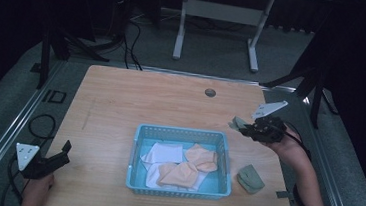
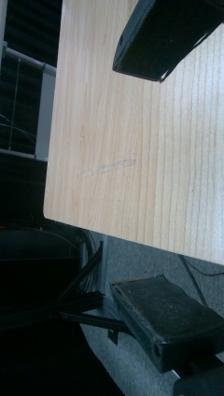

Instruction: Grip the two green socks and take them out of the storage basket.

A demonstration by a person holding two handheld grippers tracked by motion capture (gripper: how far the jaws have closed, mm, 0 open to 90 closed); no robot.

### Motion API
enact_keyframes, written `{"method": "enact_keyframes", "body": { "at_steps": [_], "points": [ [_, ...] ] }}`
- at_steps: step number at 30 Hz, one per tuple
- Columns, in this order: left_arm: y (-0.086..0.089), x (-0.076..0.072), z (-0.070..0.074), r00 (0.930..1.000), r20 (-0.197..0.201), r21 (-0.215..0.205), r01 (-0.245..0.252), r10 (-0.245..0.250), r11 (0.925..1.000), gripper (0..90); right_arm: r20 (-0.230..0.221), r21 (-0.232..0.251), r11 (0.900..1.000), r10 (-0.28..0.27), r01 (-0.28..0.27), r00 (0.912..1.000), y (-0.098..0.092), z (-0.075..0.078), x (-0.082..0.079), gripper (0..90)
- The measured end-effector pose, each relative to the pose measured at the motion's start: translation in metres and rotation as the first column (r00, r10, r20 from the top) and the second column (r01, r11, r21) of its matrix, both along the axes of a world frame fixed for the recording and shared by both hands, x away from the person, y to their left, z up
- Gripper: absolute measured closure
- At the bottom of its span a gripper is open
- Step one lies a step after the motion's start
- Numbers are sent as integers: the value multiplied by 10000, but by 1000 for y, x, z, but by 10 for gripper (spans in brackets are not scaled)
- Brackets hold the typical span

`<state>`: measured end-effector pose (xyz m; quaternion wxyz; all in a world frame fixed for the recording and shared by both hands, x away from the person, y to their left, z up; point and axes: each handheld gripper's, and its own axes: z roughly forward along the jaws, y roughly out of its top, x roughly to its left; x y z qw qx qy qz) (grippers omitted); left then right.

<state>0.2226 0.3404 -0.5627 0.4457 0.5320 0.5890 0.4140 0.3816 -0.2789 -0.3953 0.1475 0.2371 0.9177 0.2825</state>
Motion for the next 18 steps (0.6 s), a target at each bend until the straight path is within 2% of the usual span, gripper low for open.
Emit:
{"method": "enact_keyframes", "body": {
  "at_steps": [3, 8, 12, 13, 15, 16, 18],
  "points": [
    [0, 0, 0, 10000, 1, 4, -5, 5, 10000, 5, -164, 112, 9990, -424, 426, 9990, -11, -13, 4, 811],
    [0, 0, 0, 10000, 1, 4, -8, 8, 10000, 5, -416, -87, 9957, -927, 924, 9948, -17, -42, 11, 811],
    [0, 0, 0, 10000, 10, -5, 11, -11, 10000, 5, -710, -86, 9936, -1133, 1130, 9910, -17, -68, 13, 811],
    [0, 0, 0, 10000, 10, -5, 11, -11, 10000, 5, -710, -86, 9936, -1133, 1130, 9910, -17, -68, 13, 811],
    [0, 0, 0, 10000, 5, -13, 30, -30, 10000, 5, -933, 61, 9912, -1309, 1320, 9870, -16, -87, 13, 810],
    [0, 0, 0, 10000, 8, -12, 32, -32, 10000, 5, -1040, 76, 9909, -1327, 1342, 9857, -15, -91, 12, 810],
    [0, 0, 0, 10000, 12, -10, 26, -26, 10000, 5, -1284, -122, 9921, -1251, 1246, 9838, -13, -102, 12, 809]
  ]
}}
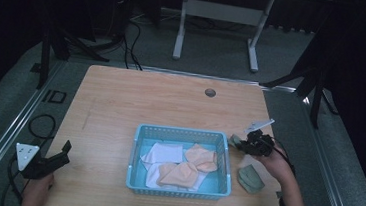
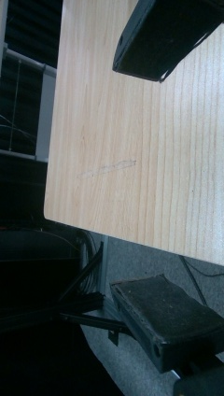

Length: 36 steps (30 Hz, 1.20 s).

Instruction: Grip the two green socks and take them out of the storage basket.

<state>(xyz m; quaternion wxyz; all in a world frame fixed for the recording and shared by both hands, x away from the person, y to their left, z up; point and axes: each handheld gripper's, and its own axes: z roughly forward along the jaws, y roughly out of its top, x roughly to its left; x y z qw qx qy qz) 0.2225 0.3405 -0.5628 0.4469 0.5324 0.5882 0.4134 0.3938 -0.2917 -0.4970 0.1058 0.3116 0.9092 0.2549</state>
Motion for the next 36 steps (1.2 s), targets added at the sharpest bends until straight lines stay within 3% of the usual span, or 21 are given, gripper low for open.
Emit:
{"method": "enact_keyframes", "body": {
  "at_steps": [12, 15, 17, 23, 27, 28, 30, 34, 35, 36],
  "points": [
    [0, 0, 0, 10000, -5, 3, 21, -21, 10000, 5, -529, 116, 9998, -126, 133, 9985, 1, -31, -5, 789],
    [0, 0, 0, 10000, -10, -8, 26, -26, 10000, 5, -440, -19, 10000, -61, 61, 9990, 1, -26, -6, 689],
    [0, 0, 0, 10000, -6, -10, 34, -34, 10000, 5, -494, 104, 9999, 7, -2, 9988, 0, -21, -8, 572],
    [0, 0, 0, 10000, 5, 11, 36, -36, 10000, 5, 205, 500, 9984, -258, 247, 9995, -10, -3, -14, 430],
    [0, 0, 0, 10000, -13, 5, 22, -22, 10000, 5, 646, 1053, 9893, -1077, 1006, 9921, -25, 4, -21, 323],
    [0, 0, 0, 10000, -10, 3, 26, -26, 10000, 5, 803, 1376, 9808, -1500, 1381, 9854, -33, 5, -24, 271],
    [0, 0, 0, 10000, -9, 21, 17, -17, 10000, 5, 754, 1686, 9727, -1743, 1597, 9818, -41, 4, -26, 242],
    [0, 0, 0, 10000, -5, 18, 23, -23, 10000, 5, 824, 2209, 9460, -2604, 2372, 9620, -58, -4, -32, 132],
    [0, 0, 0, 10000, -1, 17, 19, -19, 10000, 5, 899, 2218, 9438, -2702, 2452, 9586, -60, -6, -33, 107],
    [0, 0, 0, 10000, -2, 19, 18, -18, 10000, 5, 1055, 2217, 9379, -2950, 2667, 9497, -63, -8, -36, 106]
  ]
}}
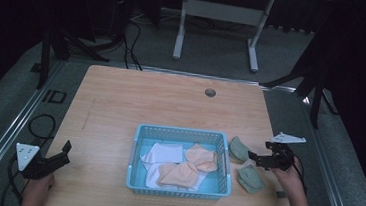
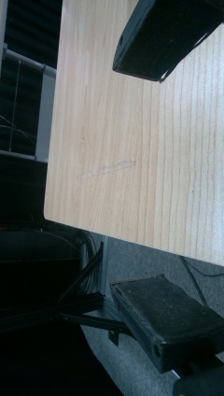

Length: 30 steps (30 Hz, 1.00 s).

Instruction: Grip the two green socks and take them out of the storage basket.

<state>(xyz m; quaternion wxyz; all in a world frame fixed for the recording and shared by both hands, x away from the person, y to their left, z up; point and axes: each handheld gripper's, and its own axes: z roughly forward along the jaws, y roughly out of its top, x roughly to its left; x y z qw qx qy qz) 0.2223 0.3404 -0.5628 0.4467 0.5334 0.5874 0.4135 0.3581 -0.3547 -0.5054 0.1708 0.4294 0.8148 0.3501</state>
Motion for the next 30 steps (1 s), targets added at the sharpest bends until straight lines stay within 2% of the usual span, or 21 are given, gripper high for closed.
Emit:
{"method": "enact_keyframes", "body": {
  "at_steps": [1, 3, 6, 8, 9, 12, 13, 14, 16, 18, 19, 21, 22, 25, 27, 30],
  "points": [
    [0, 0, 0, 10000, -2, -5, 3, -3, 10000, 5, 138, 65, 9995, -321, 320, 9994, -4, -3, -2, 106],
    [0, 0, 0, 10000, 0, -21, 0, 0, 10000, 5, 50, 301, 9980, -565, 563, 9984, -11, -8, -4, 103],
    [0, 0, 0, 10000, 9, -20, 2, -2, 10000, 5, 160, 469, 9933, -1061, 1053, 9942, -20, -17, -10, 103],
    [0, 0, 0, 10000, 7, -20, 12, -12, 10000, 5, 546, 586, 9869, -1533, 1501, 9867, -27, -21, -16, 104],
    [0, 0, 0, 10000, 9, -20, 8, -8, 10000, 5, 575, 773, 9833, -1692, 1645, 9839, -31, -22, -19, 104],
    [0, 0, 0, 10000, 18, -24, 7, -7, 10000, 5, 922, 1117, 9673, -2384, 2279, 9668, -42, -27, -31, 104],
    [0, 0, 0, 10000, 18, -24, 7, -7, 10000, 5, 922, 1117, 9673, -2384, 2279, 9668, -42, -27, -31, 104],
    [0, 0, 0, 10000, 5, -34, 0, 0, 10000, 5, 1074, 1191, 9608, -2631, 2503, 9588, -44, -29, -35, 104],
    [0, 0, 0, 10000, 1, -39, -3, 3, 10000, 5, 1277, 1374, 9419, -3238, 3066, 9375, -51, -35, -47, 105],
    [0, 0, 0, 10000, 18, -32, -6, 6, 10000, 5, 1311, 1503, 9335, -3452, 3256, 9293, -55, -38, -54, 105],
    [0, 0, 0, 10000, 11, -28, -9, 9, 10000, 5, 1429, 1467, 9264, -3668, 3468, 9193, -56, -40, -58, 106],
    [0, 0, 0, 10000, 18, -16, -9, 9, 10000, 5, 1585, 1498, 9168, -3918, 3702, 9063, -59, -42, -64, 106],
    [0, 0, 0, 10000, 12, -13, -16, 16, 10000, 5, 1713, 1526, 9082, -4126, 3896, 8946, -60, -42, -68, 106],
    [0, 0, 0, 10000, 19, -5, -11, 11, 10000, 5, 2021, 1888, 8950, -4382, 4042, 8759, -64, -44, -77, 106],
    [0, 0, 0, 10000, 10, -6, -1, 1, 10000, 5, 2295, 2169, 8903, -4451, 4004, 8656, -65, -44, -83, 106],
    [0, 0, 0, 10000, 16, -2, 10, -10, 10000, 5, 2541, 2588, 8699, -4806, 4198, 8393, -68, -43, -92, 107]
  ]
}}
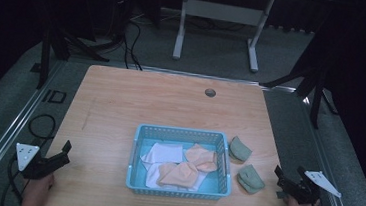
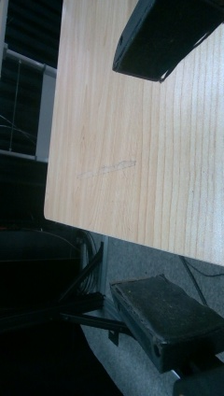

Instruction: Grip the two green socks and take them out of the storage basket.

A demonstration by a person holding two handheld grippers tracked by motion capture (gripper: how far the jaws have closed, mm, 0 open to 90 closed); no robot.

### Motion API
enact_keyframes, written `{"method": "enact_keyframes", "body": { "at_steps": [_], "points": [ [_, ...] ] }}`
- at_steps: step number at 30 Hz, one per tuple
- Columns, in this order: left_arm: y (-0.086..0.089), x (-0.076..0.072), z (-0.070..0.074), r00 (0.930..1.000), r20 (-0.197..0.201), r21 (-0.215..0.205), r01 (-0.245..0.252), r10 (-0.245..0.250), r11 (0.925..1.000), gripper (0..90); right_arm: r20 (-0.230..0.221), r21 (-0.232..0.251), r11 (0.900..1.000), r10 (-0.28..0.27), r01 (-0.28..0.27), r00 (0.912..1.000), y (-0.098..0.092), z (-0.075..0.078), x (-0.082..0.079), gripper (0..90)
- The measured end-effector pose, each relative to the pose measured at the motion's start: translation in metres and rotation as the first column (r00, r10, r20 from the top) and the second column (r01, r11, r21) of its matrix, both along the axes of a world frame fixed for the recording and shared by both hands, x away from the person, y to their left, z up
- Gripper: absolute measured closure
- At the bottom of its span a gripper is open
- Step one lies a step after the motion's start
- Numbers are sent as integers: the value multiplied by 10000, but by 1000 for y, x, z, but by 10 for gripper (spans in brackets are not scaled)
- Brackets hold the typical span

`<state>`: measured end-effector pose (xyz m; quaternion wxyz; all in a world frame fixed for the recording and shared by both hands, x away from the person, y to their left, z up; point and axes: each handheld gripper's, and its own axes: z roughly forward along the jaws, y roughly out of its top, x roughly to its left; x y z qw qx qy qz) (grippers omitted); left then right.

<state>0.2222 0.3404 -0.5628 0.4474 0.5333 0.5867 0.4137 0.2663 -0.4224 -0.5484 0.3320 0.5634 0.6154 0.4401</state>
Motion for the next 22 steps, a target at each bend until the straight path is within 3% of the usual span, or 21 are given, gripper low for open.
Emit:
{"method": "enact_keyframes", "body": {
  "at_steps": [4, 7, 13, 22],
  "points": [
    [0, 0, 0, 10000, -3, -3, -1, 1, 10000, 5, 442, 169, 9976, -682, 676, 9967, -3, 0, -9, 108],
    [0, 0, 0, 10000, -5, 1, 3, -3, 10000, 5, 687, 190, 9966, -812, 801, 9943, -3, -1, -13, 108],
    [0, 0, 0, 10000, -15, 17, -30, 30, 10000, 5, 772, -301, 9948, -944, 969, 9925, 2, -2, -13, 132],
    [0, 0, 0, 10000, -11, -15, -35, 35, 10000, 5, 751, -276, 9949, -947, 970, 9927, 2, -1, -13, 132]
  ]
}}
